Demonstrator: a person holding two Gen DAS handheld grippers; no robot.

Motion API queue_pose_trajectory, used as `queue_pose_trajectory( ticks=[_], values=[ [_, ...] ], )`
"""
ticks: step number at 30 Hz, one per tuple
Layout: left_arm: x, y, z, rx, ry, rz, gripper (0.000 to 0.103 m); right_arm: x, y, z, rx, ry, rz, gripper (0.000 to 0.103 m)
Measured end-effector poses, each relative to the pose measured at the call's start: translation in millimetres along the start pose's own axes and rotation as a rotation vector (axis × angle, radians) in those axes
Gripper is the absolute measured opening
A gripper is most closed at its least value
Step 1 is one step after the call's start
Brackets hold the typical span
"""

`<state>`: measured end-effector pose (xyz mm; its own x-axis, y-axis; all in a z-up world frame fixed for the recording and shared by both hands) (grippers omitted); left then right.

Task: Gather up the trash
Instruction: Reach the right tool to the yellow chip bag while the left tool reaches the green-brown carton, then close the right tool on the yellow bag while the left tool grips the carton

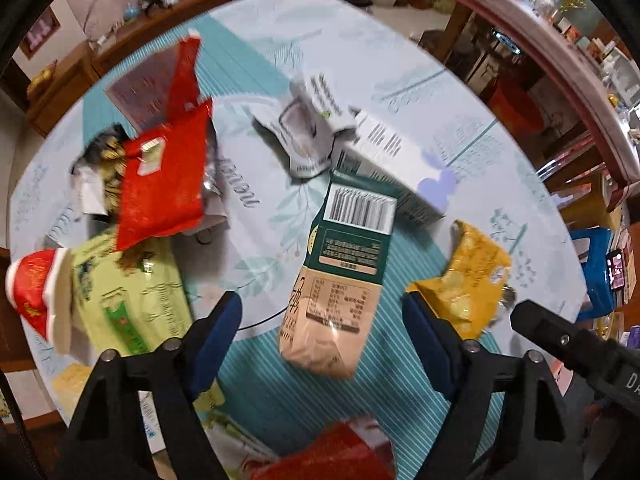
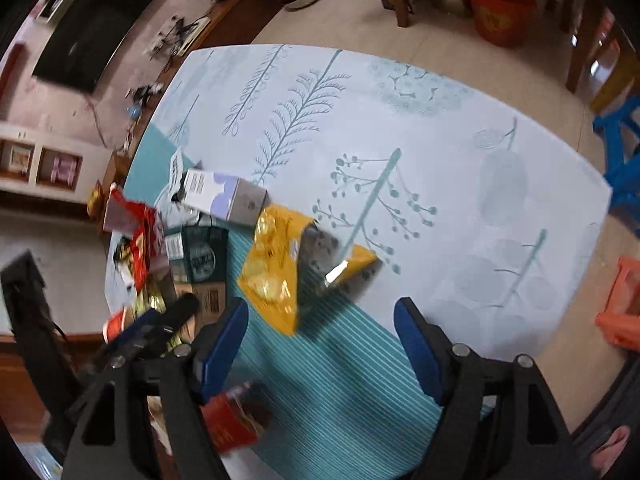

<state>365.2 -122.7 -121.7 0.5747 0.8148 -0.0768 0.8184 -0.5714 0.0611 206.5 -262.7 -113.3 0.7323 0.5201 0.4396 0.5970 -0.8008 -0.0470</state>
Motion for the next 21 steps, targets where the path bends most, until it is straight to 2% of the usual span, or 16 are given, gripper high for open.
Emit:
queue_pose_trajectory(
  ticks=[3,5,6,7,13,19,21],
  values=[
    [4,4,17,0.047,-0.026,-0.022,0.07,5,8,14,0.015,-0.012,0.027,0.076],
    [5,6,27,0.079,-0.038,-0.031,0.054,10,13,23,0.026,-0.012,0.05,0.076],
    [6,6,32,0.098,-0.04,-0.034,0.049,12,14,26,0.027,-0.014,0.057,0.076],
    [5,6,30,0.083,-0.032,-0.031,0.044,15,16,30,0.029,-0.027,0.067,0.076],
    [8,-2,18,0.054,-0.042,-0.035,0.038,35,26,46,0.024,-0.112,0.063,0.079],
    [17,-20,-13,0.017,-0.061,-0.046,0.037,59,28,60,0.014,-0.285,-0.007,0.079],
    [15,-25,-25,0.006,-0.074,-0.043,0.034,64,26,63,0.014,-0.331,-0.049,0.073]
  ],
)
Point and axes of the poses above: each gripper's, at about its wrist camera, not at the fingertips, and z roughly the way its jaws point, x to its left, y to its top, the point moved 3 cm from there along z, roughly the way its jaws point, and after that the axes turned 9 degrees about x, right-handed, at the moved point
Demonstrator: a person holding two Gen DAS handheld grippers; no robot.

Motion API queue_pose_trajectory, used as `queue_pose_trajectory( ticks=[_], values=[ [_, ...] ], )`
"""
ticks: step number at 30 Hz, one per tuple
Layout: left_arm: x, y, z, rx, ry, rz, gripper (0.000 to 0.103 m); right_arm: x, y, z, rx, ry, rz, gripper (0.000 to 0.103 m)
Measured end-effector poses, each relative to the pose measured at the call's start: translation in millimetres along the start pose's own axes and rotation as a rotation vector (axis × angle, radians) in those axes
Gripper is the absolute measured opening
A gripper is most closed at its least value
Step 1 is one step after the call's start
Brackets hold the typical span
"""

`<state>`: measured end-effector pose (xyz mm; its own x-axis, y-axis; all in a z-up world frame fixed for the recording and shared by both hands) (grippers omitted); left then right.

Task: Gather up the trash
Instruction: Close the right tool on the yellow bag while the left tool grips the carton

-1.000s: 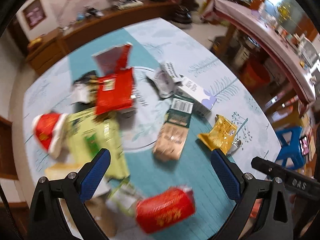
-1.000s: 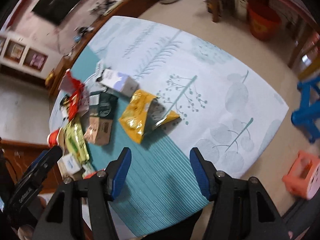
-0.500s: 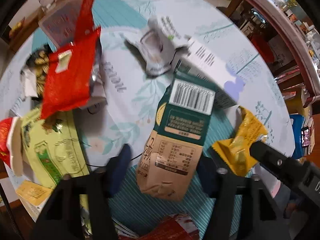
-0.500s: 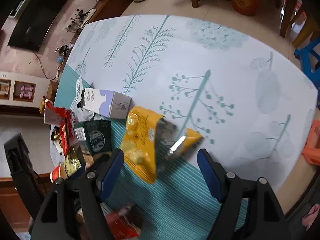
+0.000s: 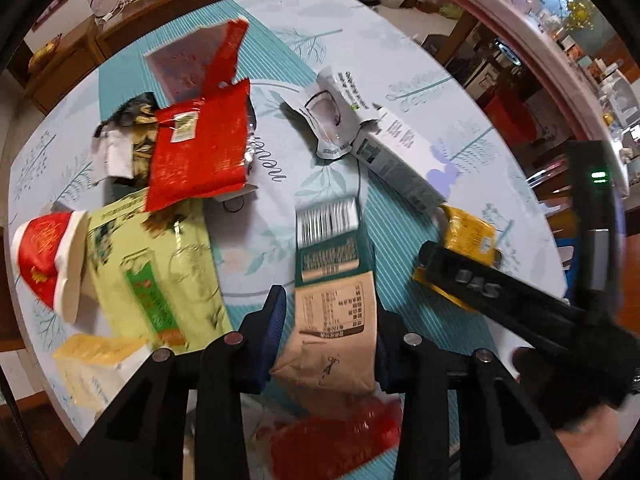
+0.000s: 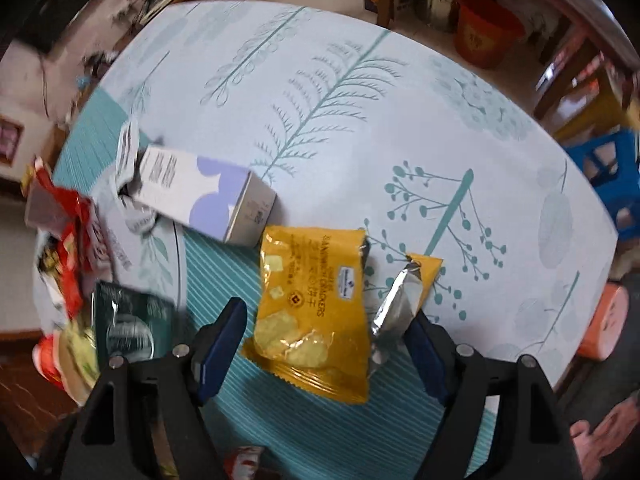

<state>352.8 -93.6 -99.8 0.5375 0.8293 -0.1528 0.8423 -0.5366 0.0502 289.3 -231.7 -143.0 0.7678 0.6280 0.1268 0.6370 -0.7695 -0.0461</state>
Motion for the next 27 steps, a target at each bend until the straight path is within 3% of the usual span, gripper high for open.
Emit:
queue_pose_trajectory(
  ticks=[3,5,7,10,17,21,27],
  values=[
    [1,-15,-21,-0.022,-0.011,0.013,0.033,-3,-6,-2,-0.015,-0.071,-0.044,0.047],
    [0,-25,-33,-0.041,-0.011,0.022,0.033,-8,-9,-4,0.013,-0.009,-0.064,0.033],
    [4,-33,-46,-0.059,-0.012,0.026,0.033,-19,-16,-8,0.05,0.072,-0.064,0.027],
    [4,-50,-65,-0.093,-0.016,0.017,0.033,-33,-32,-22,0.052,0.105,-0.104,0.021],
    [-14,-89,-101,-0.166,-0.053,-0.02,0.033,-66,-73,-67,-0.013,0.185,-0.286,0.02],
    [-43,-115,-115,-0.213,-0.04,-0.049,0.033,-83,-90,-94,-0.071,0.216,-0.385,0.02],
    [-97,-163,-118,-0.271,-0.052,-0.135,0.033,-114,-105,-113,-0.072,0.268,-0.534,0.02]
  ],
)
Point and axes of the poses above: each gripper's, at about its wrist camera, not at the fingertips, and z roughly the way its jaws point, x to its left, y to its top, the point moved 3 cm from there along z, roughly the way its jaws point, and after that the axes turned 9 degrees about x, right-handed, at the moved point
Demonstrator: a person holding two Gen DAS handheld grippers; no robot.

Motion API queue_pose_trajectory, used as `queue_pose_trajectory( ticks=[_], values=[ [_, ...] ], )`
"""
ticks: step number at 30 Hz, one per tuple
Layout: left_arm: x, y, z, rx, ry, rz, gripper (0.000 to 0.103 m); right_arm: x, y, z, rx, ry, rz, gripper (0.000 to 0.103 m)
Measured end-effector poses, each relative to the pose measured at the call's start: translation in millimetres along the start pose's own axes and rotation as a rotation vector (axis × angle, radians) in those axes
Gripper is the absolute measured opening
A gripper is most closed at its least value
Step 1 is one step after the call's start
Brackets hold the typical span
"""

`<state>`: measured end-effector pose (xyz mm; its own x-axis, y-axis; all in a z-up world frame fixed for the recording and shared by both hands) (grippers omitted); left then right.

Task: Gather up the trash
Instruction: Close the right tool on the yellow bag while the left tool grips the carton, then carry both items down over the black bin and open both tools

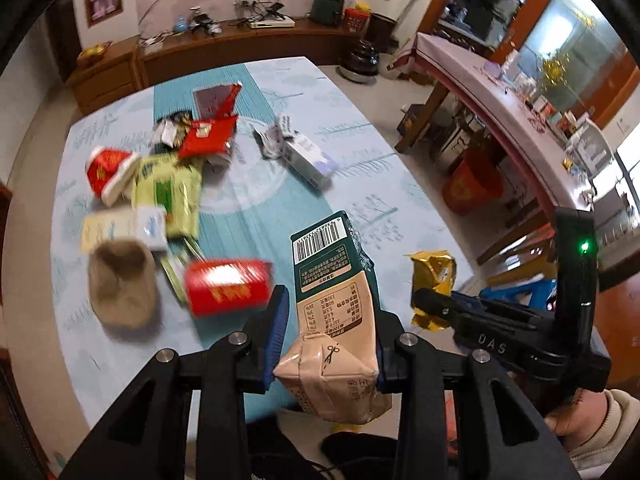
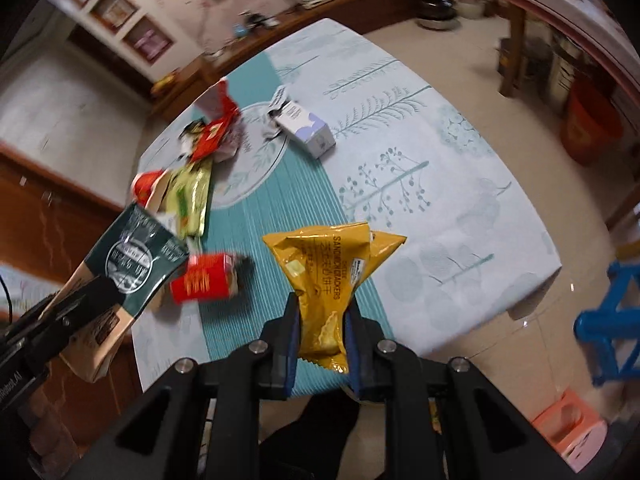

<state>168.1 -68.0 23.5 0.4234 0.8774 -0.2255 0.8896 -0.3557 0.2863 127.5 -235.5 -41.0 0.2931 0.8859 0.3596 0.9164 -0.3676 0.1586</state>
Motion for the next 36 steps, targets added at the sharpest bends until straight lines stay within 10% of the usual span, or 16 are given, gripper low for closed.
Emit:
queue_pose_trajectory(
  ticks=[16,36],
  values=[
    [-47,-150,60,0.15,0.088,-0.14,0.033,-74,-115,46,0.215,0.094,-0.084,0.02],
    [48,-237,301,0.319,0.104,-0.286,0.033,-120,-183,294,0.463,0.035,0.04,0.023]
  ],
)
Point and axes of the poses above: each gripper's, at about its wrist camera, not at the fingertips, and z roughly the way its jaws point, x to its left, y to its top, the point moved 3 cm from there along z, roughly the way its jaws point, and after that the axes turned 9 degrees about x, right-handed, at the moved point
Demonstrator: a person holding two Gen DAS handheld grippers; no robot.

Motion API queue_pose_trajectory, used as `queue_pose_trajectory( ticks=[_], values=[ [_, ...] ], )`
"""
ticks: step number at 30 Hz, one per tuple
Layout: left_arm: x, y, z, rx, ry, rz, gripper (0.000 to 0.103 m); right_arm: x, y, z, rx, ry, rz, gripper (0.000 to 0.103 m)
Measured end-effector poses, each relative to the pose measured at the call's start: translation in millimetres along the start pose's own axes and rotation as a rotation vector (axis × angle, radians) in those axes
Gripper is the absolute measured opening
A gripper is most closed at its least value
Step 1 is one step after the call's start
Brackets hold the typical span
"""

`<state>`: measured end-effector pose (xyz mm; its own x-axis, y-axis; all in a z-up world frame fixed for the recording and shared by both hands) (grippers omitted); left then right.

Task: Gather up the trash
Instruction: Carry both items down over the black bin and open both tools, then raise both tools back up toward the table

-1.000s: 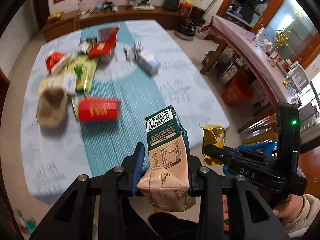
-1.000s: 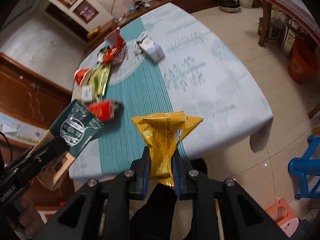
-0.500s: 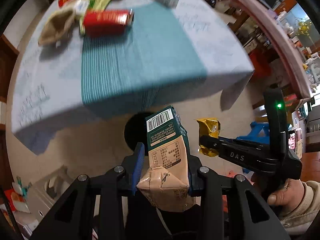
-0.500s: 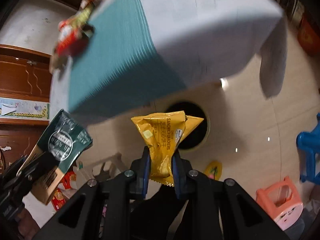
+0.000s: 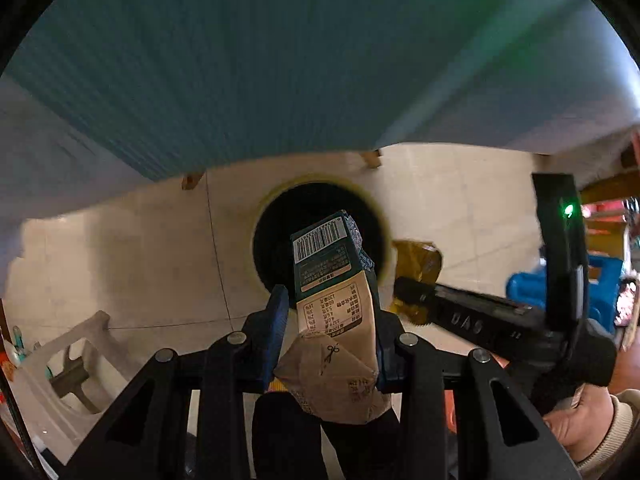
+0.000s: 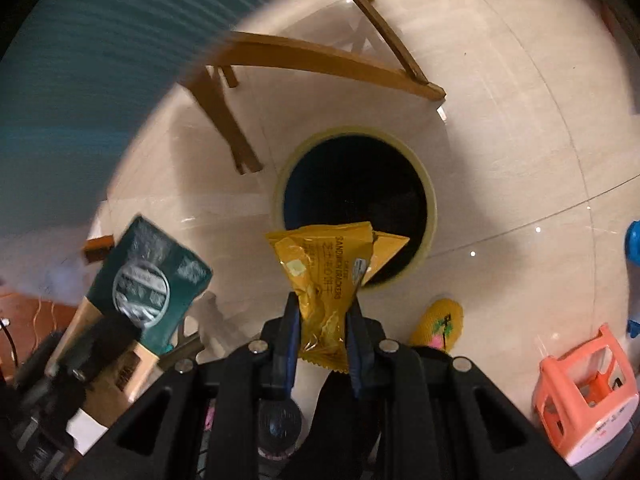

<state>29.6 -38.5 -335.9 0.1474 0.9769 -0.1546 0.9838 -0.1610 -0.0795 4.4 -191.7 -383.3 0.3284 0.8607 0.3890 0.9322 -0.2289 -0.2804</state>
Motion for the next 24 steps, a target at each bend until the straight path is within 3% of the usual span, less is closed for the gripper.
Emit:
queue_pose_trajectory(
  ticks=[3,5,7,9,13,24],
  values=[
    [16,4,33,0.005,-0.001,-0.047,0.041,-9,22,29,-0.009,-0.007,0.014,0.023],
    [23,7,48,0.009,0.008,-0.061,0.068,-12,36,44,-0.006,-0.013,0.024,0.03],
    [28,11,61,0.011,0.022,-0.066,0.074,-16,48,60,0.008,-0.023,0.027,0.051],
    [30,19,68,0.012,0.032,-0.073,0.075,-18,53,69,0.007,-0.022,0.024,0.056],
    [36,25,71,-0.004,0.047,-0.09,0.082,-19,52,76,-0.021,-0.056,0.013,0.056],
    [36,17,46,-0.078,0.078,-0.087,0.083,-12,35,56,-0.105,-0.095,0.009,0.057]
  ],
)
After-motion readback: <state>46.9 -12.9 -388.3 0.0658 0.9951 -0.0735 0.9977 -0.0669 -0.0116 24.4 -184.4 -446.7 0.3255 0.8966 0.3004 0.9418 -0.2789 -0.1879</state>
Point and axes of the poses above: each gripper's, at about its wrist camera, not at the fingertips, and z roughly the way its jaws point, x to its left, y to its top, the point moved 3 cm from there along z, roughly the way its jaws point, and after that the axes turned 9 degrees about x, right-handed, at the moved point
